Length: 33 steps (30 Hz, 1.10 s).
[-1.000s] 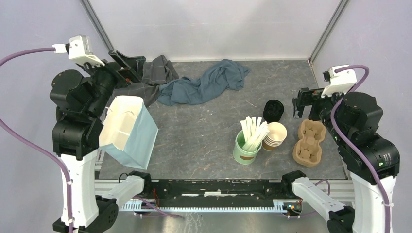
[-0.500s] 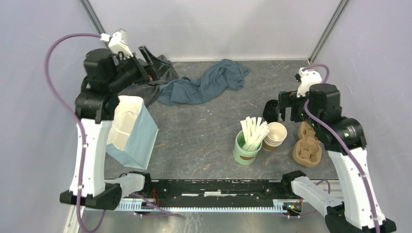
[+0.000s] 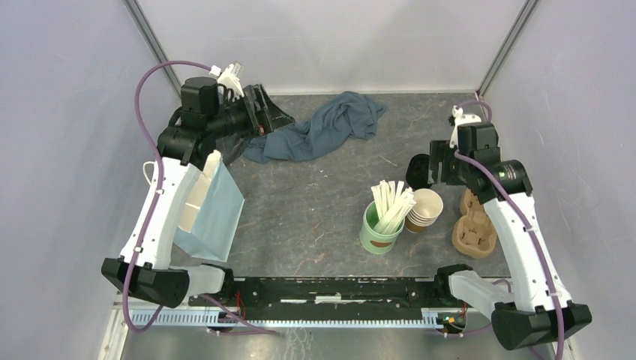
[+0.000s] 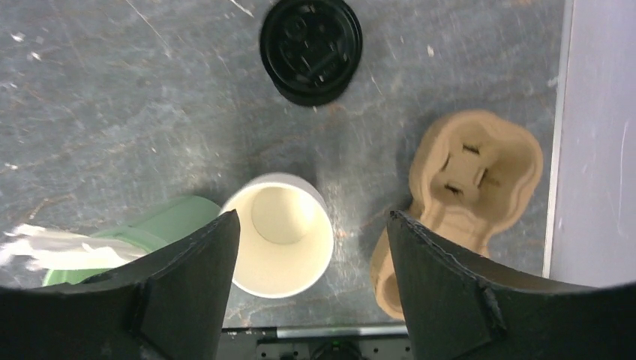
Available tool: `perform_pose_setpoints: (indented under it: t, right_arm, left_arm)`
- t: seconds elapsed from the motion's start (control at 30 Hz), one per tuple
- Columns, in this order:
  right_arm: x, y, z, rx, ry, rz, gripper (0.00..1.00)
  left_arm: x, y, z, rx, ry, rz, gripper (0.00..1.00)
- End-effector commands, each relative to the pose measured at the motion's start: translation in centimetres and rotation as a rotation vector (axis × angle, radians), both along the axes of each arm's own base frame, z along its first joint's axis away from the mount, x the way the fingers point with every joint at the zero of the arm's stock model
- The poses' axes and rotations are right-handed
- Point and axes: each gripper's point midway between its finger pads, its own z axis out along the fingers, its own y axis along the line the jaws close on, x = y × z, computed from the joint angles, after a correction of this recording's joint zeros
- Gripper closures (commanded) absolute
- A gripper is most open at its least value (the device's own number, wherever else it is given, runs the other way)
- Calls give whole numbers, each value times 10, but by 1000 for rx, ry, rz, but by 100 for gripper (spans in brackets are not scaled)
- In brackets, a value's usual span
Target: Pack the takeout coffee
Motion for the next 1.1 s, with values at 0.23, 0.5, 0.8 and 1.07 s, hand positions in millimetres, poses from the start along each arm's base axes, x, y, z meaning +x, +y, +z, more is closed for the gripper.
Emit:
perform_pose_setpoints:
  t: [0.23,0.5,0.8,1.07]
  right_arm:
    - [-46,-7,-67,41,204,-120,44]
    - [-47,-16,-85,-14,270,-163,57]
    - [-46,-18,-101,-15,270,-187,67]
    - [-46,-22,-99,-31,259,-206,79]
  left_arm:
    - [-4,-27,10,163,-145,-91,0]
    - [-11,-37,5,214,-178,-135,0]
    - [-16,-40,4,238,-196,-152,0]
    - [-14,-38,5,248,-198,-146,0]
